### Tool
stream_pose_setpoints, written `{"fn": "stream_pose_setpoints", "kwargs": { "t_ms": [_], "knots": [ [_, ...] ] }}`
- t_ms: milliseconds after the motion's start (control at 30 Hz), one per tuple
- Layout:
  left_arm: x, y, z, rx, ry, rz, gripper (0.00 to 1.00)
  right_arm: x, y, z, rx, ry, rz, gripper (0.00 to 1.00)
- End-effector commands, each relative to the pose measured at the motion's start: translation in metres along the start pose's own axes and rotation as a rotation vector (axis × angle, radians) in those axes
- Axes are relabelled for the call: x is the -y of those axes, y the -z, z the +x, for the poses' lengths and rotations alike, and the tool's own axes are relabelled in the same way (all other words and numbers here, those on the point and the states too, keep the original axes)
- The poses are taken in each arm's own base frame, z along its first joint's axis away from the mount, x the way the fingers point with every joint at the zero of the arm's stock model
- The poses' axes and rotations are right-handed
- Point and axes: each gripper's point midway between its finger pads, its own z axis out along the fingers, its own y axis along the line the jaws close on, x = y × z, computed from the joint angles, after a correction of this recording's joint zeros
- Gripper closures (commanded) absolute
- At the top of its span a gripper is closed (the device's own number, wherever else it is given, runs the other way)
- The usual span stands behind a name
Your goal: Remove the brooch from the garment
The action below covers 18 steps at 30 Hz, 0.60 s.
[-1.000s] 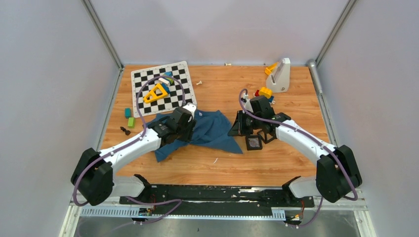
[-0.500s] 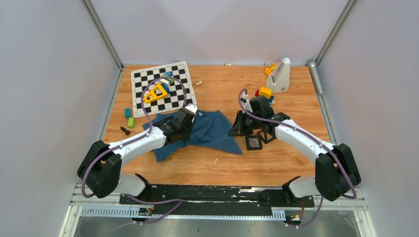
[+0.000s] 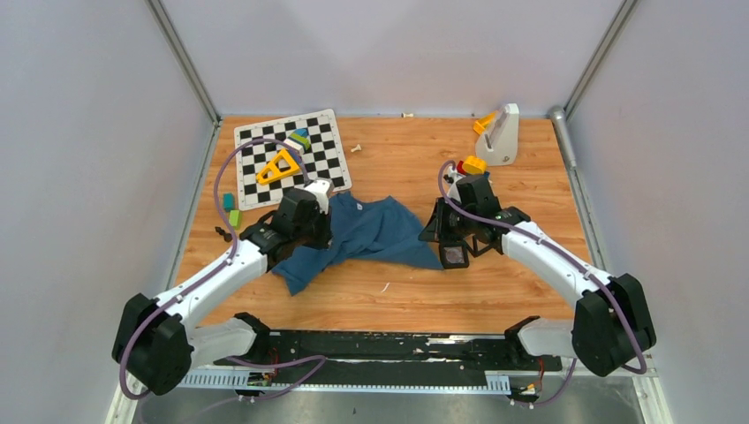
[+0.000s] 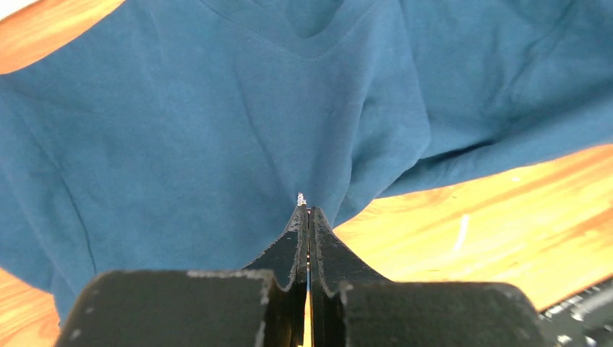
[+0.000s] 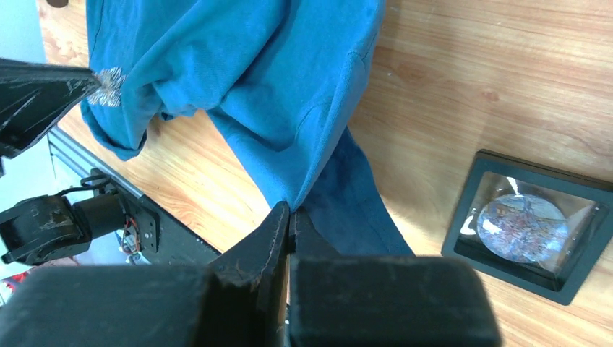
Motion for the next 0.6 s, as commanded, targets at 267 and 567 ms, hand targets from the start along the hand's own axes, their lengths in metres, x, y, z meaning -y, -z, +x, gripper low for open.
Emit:
{"fn": "stream_pose_setpoints", "kwargs": {
  "t_ms": [267,567],
  "knots": [
    [0.085,0.039,-0.041,0.032,0.114,0.559,1.0,-0.027,0.029,-0.021,0.137,0.114,-0.103,0.35],
    [0.083,0.032,-0.064,0.099,0.291,0.653,1.0,-0.095,0.027,-0.025,0.12,0.014,-0.469,0.23]
  ]
}}
